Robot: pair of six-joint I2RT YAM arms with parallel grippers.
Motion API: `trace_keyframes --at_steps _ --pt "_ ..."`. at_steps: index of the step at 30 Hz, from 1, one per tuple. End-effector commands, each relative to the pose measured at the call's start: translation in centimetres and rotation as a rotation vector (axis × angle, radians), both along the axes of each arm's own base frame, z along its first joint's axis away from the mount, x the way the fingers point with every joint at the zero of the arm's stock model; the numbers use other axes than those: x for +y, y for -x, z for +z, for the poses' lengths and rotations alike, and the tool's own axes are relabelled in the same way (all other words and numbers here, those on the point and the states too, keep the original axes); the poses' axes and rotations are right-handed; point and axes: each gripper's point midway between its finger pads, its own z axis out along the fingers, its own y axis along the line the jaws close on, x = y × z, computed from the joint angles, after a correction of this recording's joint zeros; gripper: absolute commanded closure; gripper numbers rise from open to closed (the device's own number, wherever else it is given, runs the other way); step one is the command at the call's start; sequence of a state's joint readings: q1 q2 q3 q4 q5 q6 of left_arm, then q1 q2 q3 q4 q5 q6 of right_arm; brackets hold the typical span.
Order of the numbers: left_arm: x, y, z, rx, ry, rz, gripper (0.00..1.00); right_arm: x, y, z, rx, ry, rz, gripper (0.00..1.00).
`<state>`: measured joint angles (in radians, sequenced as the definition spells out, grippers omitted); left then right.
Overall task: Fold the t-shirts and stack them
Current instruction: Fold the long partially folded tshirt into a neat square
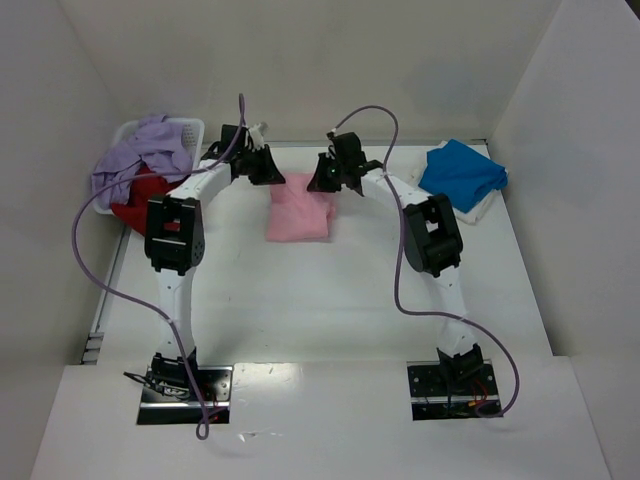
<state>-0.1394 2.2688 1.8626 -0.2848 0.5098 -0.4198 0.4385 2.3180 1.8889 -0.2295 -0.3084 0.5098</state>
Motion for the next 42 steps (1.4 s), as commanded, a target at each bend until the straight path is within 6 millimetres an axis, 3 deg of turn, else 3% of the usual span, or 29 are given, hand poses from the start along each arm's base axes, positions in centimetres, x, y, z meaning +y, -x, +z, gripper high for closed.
trace_keyframes --at_steps 1,3,7,9,10,11,15,20,23,24,26,27,29,30,31,32,33,34,35,36,37,38,39,40,42 --pt "0.6 -1.8 0.0 -0.025 -0.023 0.009 0.87 -2.1 -3.3 1.4 -0.052 -0.001 -0.056 1.00" --pt "0.9 -2.2 -1.3 -0.005 -0.042 0.025 0.80 -2.9 -4.0 0.7 -0.049 0.006 -0.077 1.00" --pt "1.5 -2.6 -2.9 0.021 -0.077 0.056 0.78 -5.2 -4.8 -1.6 -0.001 0.020 -0.120 1.00" --pt "1.7 -2.6 -4.3 0.054 -0.087 0.072 0.76 -5.2 -4.8 -2.3 0.009 0.024 -0.120 1.00" --pt "1.9 -2.7 -4.0 0.052 -0.095 0.081 0.74 -5.4 -4.7 -3.2 0.021 0.043 -0.121 1.00" --pt "1.9 -2.5 -4.8 0.073 -0.099 0.080 0.72 -5.9 -5.1 -2.9 0.013 0.039 -0.131 1.00" --pt "2.2 -3.3 -4.2 0.053 -0.113 0.098 0.62 -5.9 -5.0 -4.6 0.041 0.058 -0.125 0.99" --pt "2.4 -3.5 -3.6 0.037 -0.132 0.090 0.45 -6.1 -5.2 -4.9 0.053 0.078 -0.127 0.99" --pt "2.4 -3.5 -0.3 -0.029 -0.129 0.086 0.31 -6.4 -5.7 -2.4 0.006 0.083 -0.141 0.97" --pt "2.5 -3.5 2.1 -0.078 -0.127 0.083 0.27 -6.5 -5.9 -0.2 -0.035 0.080 -0.145 0.95" --pt "2.2 -2.8 4.1 -0.107 -0.109 0.057 0.23 -6.8 -5.8 1.8 -0.058 0.080 -0.157 0.85" --pt "2.1 -2.3 6.9 -0.156 -0.100 0.045 0.20 -7.3 -5.3 3.5 -0.083 0.085 -0.162 0.81" --pt "1.9 -0.9 9.6 -0.193 -0.083 0.021 0.15 -7.8 -4.8 5.7 -0.114 0.079 -0.189 0.76" --pt "1.6 -0.4 10.5 -0.209 -0.065 0.003 0.15 -8.2 -3.7 5.0 -0.094 0.089 -0.188 0.73" --pt "0.3 0.7 11.1 -0.218 -0.058 -0.037 0.13 -8.3 -3.2 8.4 -0.154 0.052 -0.198 0.72" --pt "0.1 1.4 13.1 -0.256 -0.043 -0.048 0.11 -8.5 -2.5 9.0 -0.161 0.040 -0.204 0.72" --pt "-0.8 2.5 12.6 -0.248 -0.035 -0.083 0.11 -9.0 -1.1 7.4 -0.119 0.044 -0.212 0.72" --pt "-1.9 3.5 12.6 -0.240 -0.027 -0.112 0.10 -9.1 0.0 9.7 -0.153 0.019 -0.203 0.72" --pt "-2.4 4.1 13.5 -0.270 -0.016 -0.127 0.10 -9.0 0.6 10.2 -0.160 -0.006 -0.203 0.73" --pt "-2.5 4.5 13.3 -0.262 -0.005 -0.130 0.10 -9.1 2.3 8.5 -0.110 -0.015 -0.191 0.76" --pt "-3.5 5.3 12.4 -0.244 0.014 -0.167 0.10 -9.0 3.1 8.6 -0.111 -0.027 -0.176 0.83" --pt "-4.3 6.3 11.5 -0.225 0.033 -0.185 0.12 -8.9 3.7 10.3 -0.146 -0.068 -0.167 0.89" --pt "-4.4 6.8 11.3 -0.207 0.055 -0.182 0.13 -8.5 5.1 8.8 -0.114 -0.065 -0.144 0.94" --pt "-5.3 7.5 10.6 -0.190 0.073 -0.206 0.15 -8.3 5.9 8.6 -0.093 -0.081 -0.130 1.00" --pt "-6.5 8.4 8.8 -0.172 0.079 -0.227 0.17 -6.5 7.4 8.4 -0.082 -0.094 -0.073 1.00"
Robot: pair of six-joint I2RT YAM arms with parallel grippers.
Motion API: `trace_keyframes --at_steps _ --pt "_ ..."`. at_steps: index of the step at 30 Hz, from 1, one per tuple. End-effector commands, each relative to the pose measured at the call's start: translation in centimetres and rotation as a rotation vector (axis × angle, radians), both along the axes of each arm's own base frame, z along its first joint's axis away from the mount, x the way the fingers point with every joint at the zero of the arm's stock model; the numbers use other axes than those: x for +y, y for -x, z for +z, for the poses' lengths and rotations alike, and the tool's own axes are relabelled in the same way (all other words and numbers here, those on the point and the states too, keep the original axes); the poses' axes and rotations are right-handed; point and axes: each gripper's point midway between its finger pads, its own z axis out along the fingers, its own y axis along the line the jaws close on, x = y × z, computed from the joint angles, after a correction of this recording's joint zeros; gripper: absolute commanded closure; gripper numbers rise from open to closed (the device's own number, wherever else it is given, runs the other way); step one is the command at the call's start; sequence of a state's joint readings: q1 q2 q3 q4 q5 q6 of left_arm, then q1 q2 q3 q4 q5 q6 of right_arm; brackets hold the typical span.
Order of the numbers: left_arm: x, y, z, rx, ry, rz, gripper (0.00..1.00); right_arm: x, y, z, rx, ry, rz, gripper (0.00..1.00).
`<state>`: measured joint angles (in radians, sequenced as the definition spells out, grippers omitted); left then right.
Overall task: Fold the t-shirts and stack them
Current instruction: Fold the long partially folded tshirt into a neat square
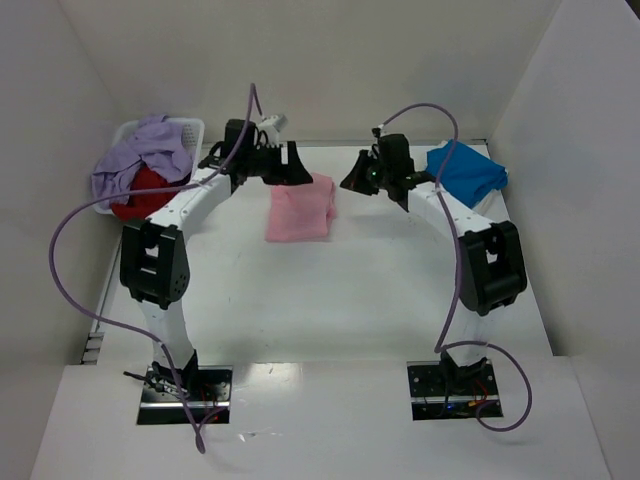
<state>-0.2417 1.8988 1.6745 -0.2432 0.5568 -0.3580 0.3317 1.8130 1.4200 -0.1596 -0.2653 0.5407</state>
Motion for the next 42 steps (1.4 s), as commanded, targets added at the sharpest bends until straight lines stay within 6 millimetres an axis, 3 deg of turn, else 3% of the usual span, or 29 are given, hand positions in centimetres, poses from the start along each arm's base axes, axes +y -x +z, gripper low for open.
trace_keyframes --at_steps 1,4,5,6,11,20,23,26,31,34,41,42 --pt "-2.2 1.8 -4.2 0.094 0.036 -0.067 0.19 3.5 2.6 -1.0 0.016 -0.054 0.110 1.00" --pt "-3.2 1.5 -6.8 0.130 0.003 -0.047 0.19 6.2 4.0 -3.6 0.060 -0.024 0.155 1.00" --pt "-3.5 1.4 -8.5 0.156 -0.018 -0.039 0.20 6.6 4.2 -4.4 0.072 -0.014 0.159 1.00" --pt "-3.7 1.1 -8.7 0.165 -0.014 -0.034 0.20 7.1 4.3 -5.8 0.092 -0.005 0.168 1.00" --pt "-3.7 -1.0 -11.2 0.195 -0.041 0.009 0.21 6.8 5.1 -9.5 0.162 0.022 0.133 1.00" --pt "-4.7 -4.6 -10.7 0.178 -0.035 0.023 0.21 5.9 5.7 -15.5 0.257 0.086 0.105 1.00" --pt "-4.7 -5.0 -10.5 0.174 -0.041 0.033 0.21 6.0 5.5 -15.8 0.266 0.090 0.104 1.00" --pt "-4.8 -5.8 -8.7 0.126 -0.030 0.041 0.21 6.0 5.5 -15.8 0.266 0.090 0.104 1.00" --pt "-5.8 -6.7 -9.9 0.149 -0.039 0.017 0.21 6.1 5.3 -14.9 0.248 0.082 0.105 1.00" --pt "-5.5 -7.4 -10.9 0.146 -0.058 0.047 0.21 5.9 5.3 -14.1 0.232 0.081 0.098 1.00" --pt "-3.9 -8.8 -16.3 0.248 -0.182 0.140 0.21 5.5 5.7 -14.9 0.246 0.095 0.089 1.00" --pt "-3.8 -9.2 -16.0 0.236 -0.186 0.152 0.21 5.5 5.7 -14.9 0.246 0.095 0.089 1.00"
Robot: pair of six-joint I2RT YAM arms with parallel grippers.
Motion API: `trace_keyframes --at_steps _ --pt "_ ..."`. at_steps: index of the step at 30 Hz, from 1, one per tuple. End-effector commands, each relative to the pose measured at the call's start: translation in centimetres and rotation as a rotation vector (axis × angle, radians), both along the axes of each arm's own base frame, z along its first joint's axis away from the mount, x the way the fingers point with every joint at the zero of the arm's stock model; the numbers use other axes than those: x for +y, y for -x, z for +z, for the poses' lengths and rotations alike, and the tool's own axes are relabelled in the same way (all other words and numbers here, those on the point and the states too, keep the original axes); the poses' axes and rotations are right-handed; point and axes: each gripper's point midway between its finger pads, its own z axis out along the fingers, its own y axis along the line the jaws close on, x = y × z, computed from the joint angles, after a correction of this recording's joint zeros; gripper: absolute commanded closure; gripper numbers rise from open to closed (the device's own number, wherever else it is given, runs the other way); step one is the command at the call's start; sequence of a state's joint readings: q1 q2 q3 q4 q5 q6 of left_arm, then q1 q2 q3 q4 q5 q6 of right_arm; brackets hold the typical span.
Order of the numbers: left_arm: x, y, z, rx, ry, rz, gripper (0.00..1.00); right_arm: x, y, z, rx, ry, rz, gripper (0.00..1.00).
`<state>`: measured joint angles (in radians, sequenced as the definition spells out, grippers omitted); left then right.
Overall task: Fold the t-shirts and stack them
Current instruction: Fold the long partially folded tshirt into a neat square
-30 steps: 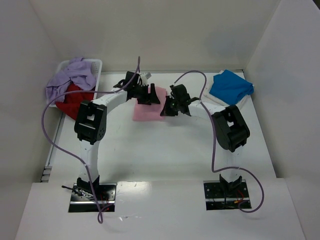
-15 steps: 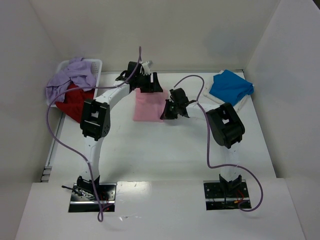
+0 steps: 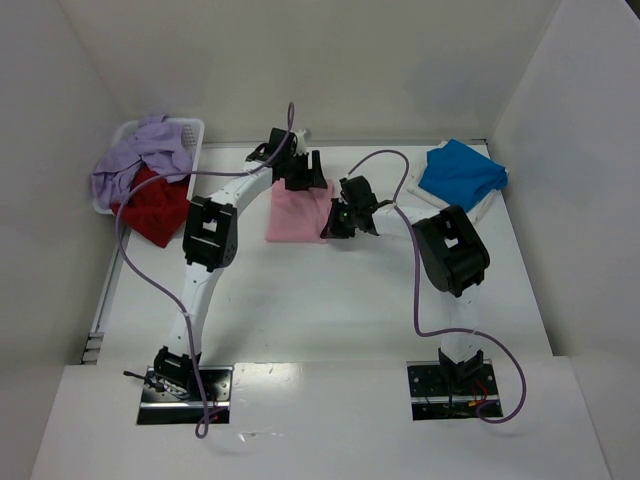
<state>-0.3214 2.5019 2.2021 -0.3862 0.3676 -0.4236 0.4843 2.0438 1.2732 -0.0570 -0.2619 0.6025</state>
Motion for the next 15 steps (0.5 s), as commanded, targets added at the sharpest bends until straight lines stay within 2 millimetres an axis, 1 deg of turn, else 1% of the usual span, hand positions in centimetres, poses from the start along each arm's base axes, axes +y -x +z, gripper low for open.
trace_keyframes --at_steps 1,2,3,4,5,8,9,10,11,12,13,14,15 --pt "1.0 -0.6 -0.6 0.012 -0.066 0.050 0.21 -0.4 -0.5 0.5 -0.040 0.020 -0.017 1.00" --pt "1.5 -0.8 -1.3 0.009 -0.095 0.066 0.20 -0.4 -0.5 0.5 -0.040 0.020 -0.017 1.00" --pt "1.7 -1.0 -1.4 0.005 -0.107 0.079 0.18 -0.4 -0.4 0.9 -0.042 0.020 -0.017 1.00" --pt "2.0 -1.2 -1.2 -0.001 -0.117 0.091 0.16 -0.5 -0.2 0.7 -0.039 0.028 -0.011 1.00" --pt "2.6 -1.5 -2.0 -0.005 -0.151 0.110 0.16 -0.5 -0.3 1.2 -0.048 0.023 -0.011 1.00" --pt "2.8 -2.1 -1.2 -0.030 -0.160 0.129 0.14 -0.8 0.2 1.7 -0.053 0.028 -0.004 1.00" --pt "2.9 -2.4 -1.5 -0.031 -0.169 0.138 0.14 -0.8 0.2 1.7 -0.053 0.028 -0.004 1.00" --pt "2.9 -2.6 -1.0 -0.044 -0.164 0.139 0.13 -0.8 0.2 2.7 -0.066 0.020 -0.005 1.00" --pt "2.8 -2.9 -0.9 -0.051 -0.161 0.140 0.13 -1.0 0.3 2.7 -0.068 0.027 -0.011 1.00" --pt "2.3 -3.4 0.8 -0.084 -0.135 0.131 0.13 -1.0 0.3 3.2 -0.077 0.022 -0.011 1.00" --pt "1.7 -3.3 1.4 -0.090 -0.132 0.122 0.13 -1.1 0.0 4.2 -0.102 0.020 -0.021 1.00" --pt "1.5 -3.3 2.0 -0.095 -0.122 0.114 0.13 -1.4 0.0 4.6 -0.106 0.029 -0.031 1.00" --pt "1.5 -3.5 3.3 -0.122 -0.118 0.110 0.13 -1.8 0.0 4.9 -0.116 0.049 -0.041 0.98"
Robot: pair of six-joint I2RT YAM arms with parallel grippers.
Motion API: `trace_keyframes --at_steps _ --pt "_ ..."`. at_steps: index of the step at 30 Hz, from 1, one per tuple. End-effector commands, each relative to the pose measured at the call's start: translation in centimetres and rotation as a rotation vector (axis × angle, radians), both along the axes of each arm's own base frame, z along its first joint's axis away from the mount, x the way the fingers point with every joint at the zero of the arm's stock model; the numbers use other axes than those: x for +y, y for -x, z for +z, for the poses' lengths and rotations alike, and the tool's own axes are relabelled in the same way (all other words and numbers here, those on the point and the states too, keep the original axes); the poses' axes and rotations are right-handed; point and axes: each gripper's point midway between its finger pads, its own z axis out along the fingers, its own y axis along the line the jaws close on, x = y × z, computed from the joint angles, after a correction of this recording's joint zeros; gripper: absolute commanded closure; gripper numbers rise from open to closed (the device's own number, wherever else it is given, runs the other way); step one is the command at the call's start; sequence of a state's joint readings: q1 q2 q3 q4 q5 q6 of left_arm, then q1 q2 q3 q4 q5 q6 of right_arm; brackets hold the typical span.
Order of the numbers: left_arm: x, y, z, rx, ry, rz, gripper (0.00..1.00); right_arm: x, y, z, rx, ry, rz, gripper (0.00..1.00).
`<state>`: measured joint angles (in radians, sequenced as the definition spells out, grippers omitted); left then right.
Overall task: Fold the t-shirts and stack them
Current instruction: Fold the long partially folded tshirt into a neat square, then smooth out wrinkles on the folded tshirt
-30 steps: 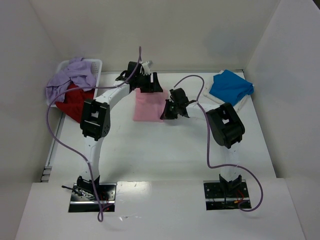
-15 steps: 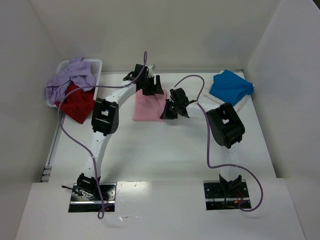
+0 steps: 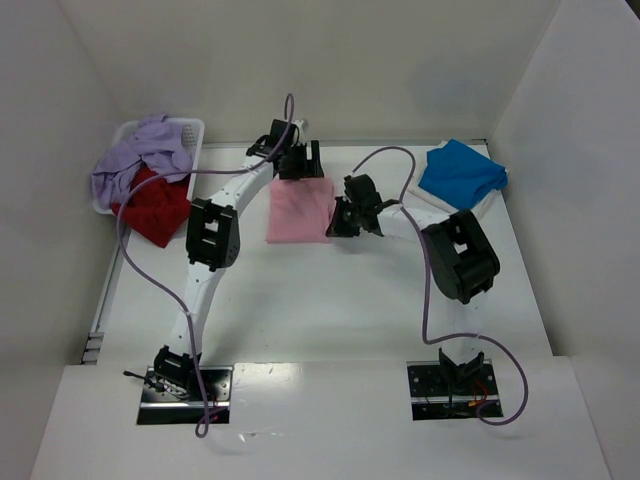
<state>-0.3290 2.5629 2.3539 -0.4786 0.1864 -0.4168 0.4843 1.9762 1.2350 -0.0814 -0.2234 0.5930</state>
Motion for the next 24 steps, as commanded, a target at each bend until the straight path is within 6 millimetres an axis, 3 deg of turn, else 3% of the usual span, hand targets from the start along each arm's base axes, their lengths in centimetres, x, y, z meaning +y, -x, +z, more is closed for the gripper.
trace_keyframes --at_steps 1,3,4,5,6,7,9,11,12,13,14,15,16,17,18,19,21,22,24 --pt "-0.2 -0.9 4.1 -0.092 -0.005 -0.021 0.11 -0.7 -1.1 4.8 -0.122 0.015 -0.028 0.95" --pt "0.2 -0.5 7.4 -0.142 -0.013 -0.024 0.10 -1.1 -2.0 8.0 -0.180 -0.008 -0.039 0.90" --pt "0.7 -0.1 10.4 -0.195 -0.024 -0.020 0.08 -1.2 -2.2 8.9 -0.202 -0.004 -0.040 0.86" --pt "0.9 0.2 11.7 -0.222 -0.023 -0.025 0.08 -1.6 -3.1 11.3 -0.248 -0.026 -0.055 0.84" --pt "1.8 0.9 10.8 -0.195 -0.032 -0.017 0.06 -2.1 -3.7 12.4 -0.275 -0.030 -0.064 0.82" --pt "2.8 1.2 14.3 -0.260 -0.013 0.001 0.06 -2.5 -4.4 13.1 -0.295 -0.030 -0.083 0.79" --pt "4.8 1.9 14.9 -0.269 -0.005 0.035 0.04 -2.5 -5.6 16.0 -0.359 -0.050 -0.088 0.79" --pt "6.6 3.8 14.3 -0.256 0.007 0.070 0.04 -3.5 -7.4 17.7 -0.400 -0.056 -0.115 0.82" --pt "7.8 4.2 13.8 -0.244 0.011 0.097 0.04 -3.3 -8.0 17.1 -0.392 -0.052 -0.114 0.85" --pt "8.5 4.5 14.6 -0.275 0.026 0.114 0.08 -3.5 -8.6 17.1 -0.391 -0.056 -0.118 0.89" --pt "8.9 5.8 11.5 -0.203 0.035 0.117 0.12 -3.0 -9.2 17.7 -0.402 -0.070 -0.108 0.96" --pt "9.2 6.4 10.7 -0.179 0.054 0.112 0.17 -2.8 -9.7 17.3 -0.399 -0.069 -0.107 0.99" --pt "9.5 6.6 9.7 -0.161 0.066 0.115 0.23 -2.3 -10.3 15.5 -0.368 -0.061 -0.097 1.00" --pt "10.0 7.0 9.2 -0.141 0.074 0.125 0.37 -2.1 -11.0 15.4 -0.372 -0.063 -0.097 1.00" --pt "9.9 7.8 7.6 -0.104 0.084 0.121 0.43 -1.7 -11.2 14.7 -0.353 -0.073 -0.093 1.00" --pt "9.7 8.0 7.2 -0.100 0.089 0.114 0.49 -1.4 -11.8 12.4 -0.318 -0.057 -0.091 1.00" --pt "9.3 8.5 6.0 -0.069 0.106 0.100 0.60 -0.5 -12.6 11.8 -0.310 -0.077 -0.065 1.00" --pt "9.2 8.9 4.9 -0.043 0.107 0.092 0.63 -0.2 -12.7 9.8 -0.271 -0.068 -0.055 1.00" --pt "8.8 9.1 4.2 -0.019 0.125 0.080 0.68 0.6 -13.4 9.7 -0.273 -0.089 -0.032 1.00"
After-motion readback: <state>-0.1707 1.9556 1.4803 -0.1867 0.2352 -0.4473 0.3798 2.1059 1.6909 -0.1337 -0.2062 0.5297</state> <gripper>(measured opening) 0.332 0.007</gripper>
